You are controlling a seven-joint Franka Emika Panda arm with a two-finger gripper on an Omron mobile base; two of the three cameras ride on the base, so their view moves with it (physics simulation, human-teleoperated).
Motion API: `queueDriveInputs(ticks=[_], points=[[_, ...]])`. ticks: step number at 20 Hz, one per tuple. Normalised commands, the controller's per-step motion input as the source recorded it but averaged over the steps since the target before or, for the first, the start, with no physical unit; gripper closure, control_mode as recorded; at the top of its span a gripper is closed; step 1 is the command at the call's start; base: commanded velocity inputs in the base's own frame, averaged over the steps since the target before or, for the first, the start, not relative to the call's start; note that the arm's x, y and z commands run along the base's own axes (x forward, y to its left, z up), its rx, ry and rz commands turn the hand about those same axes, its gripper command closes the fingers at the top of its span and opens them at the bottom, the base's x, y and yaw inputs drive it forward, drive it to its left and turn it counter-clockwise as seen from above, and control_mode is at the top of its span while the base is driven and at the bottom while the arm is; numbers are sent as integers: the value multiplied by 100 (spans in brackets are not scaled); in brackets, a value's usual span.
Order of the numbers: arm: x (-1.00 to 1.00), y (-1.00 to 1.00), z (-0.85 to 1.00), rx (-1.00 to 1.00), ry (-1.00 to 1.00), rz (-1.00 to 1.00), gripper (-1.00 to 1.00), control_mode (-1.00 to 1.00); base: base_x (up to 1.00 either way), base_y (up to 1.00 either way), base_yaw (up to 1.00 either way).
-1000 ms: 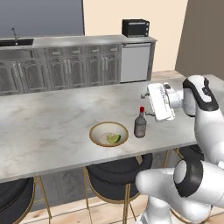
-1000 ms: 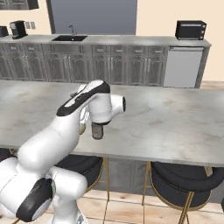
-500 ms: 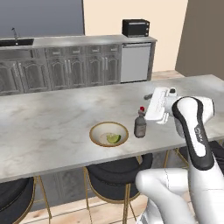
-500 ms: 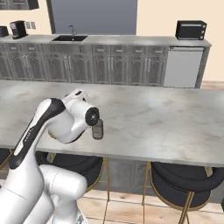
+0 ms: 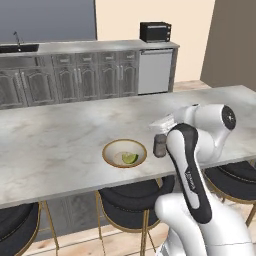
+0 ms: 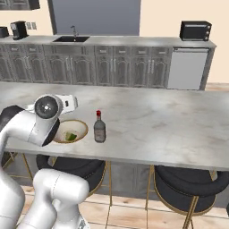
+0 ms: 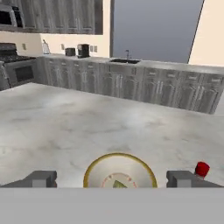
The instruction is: There is a bowl on the dining counter. Grab a lemon wedge from the fridge and place it in the bowl. Then get the liquor bottle and glass cup from the cabinet and place them next to the bowl.
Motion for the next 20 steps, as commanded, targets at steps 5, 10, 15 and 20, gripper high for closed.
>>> queueDriveInputs(ticks=[5, 10, 15, 20], points=[[-33, -20, 20, 6, 30, -36, -100, -100, 0, 0, 0], [-36, -19, 7, 6, 24, -33, -100, -100, 0, 0, 0], [-14, 0, -2, 0, 0, -4, -100, 100, -60, 16, -6], [0, 0, 0, 0, 0, 0, -100, 100, -65, 70, 0]])
